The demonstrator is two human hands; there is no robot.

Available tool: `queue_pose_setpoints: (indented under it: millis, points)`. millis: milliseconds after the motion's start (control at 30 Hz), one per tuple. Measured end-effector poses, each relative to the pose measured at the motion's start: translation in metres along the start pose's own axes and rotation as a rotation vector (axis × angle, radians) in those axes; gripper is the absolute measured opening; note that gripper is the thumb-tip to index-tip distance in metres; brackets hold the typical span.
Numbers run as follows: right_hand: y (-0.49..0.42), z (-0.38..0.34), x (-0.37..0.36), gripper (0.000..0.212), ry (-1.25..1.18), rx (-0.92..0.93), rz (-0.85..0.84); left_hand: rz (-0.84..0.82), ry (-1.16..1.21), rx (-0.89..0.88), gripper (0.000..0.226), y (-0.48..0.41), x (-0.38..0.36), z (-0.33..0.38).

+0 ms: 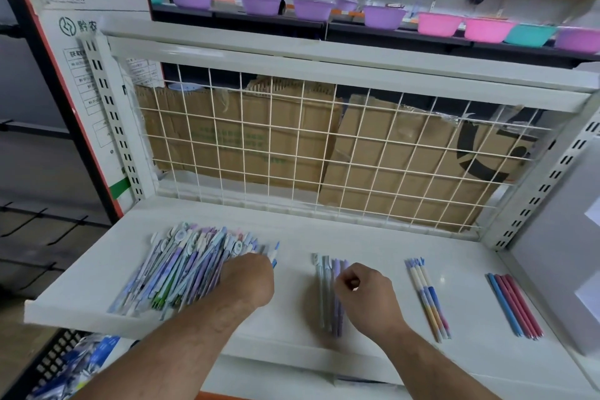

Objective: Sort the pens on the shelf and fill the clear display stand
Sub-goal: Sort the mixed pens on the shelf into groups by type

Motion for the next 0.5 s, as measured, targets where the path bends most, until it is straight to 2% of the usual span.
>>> queue_pose_setpoints:
  millis: [67,133,233,300,433,500]
  points:
    - [0.002,0.001,0.001,0.021,-0.002,-0.005,0.003,-0.027,-0.051,-0.020,0.039,-0.001,-0.005,0.004]
    - [0.003,0.003,0.003,0.021,-0.014,-0.017,0.001,-0.049,-0.074,-0.017,0.032,0.001,-0.007,0.006]
    - [0.005,0.005,0.006,0.022,-0.044,-0.034,-0.001,-0.071,0.029,-0.005,0.023,0.005,-0.006,0.005]
    - [0.007,0.006,0.009,0.024,-0.056,-0.029,0.002,-0.083,0.252,0.004,0.016,0.004,-0.004,0.007]
    - [0.010,0.004,0.009,0.020,-0.172,-0.030,-0.065,-0.189,1.089,0.070,0.012,0.008,-0.008,0.028]
    - [0.012,0.002,0.007,0.018,-0.221,-0.017,-0.116,-0.250,1.296,0.066,0.015,0.015,-0.009,0.047]
Point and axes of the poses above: each hand's wrist, its own y-axis away from the middle knuckle, its own x-axis out of the back of the hand, z = x × y, the point moved 9 cm from there along -y, towards the middle knuckle, and after that the axes turned 11 degrees about y, right-handed, at the moved point
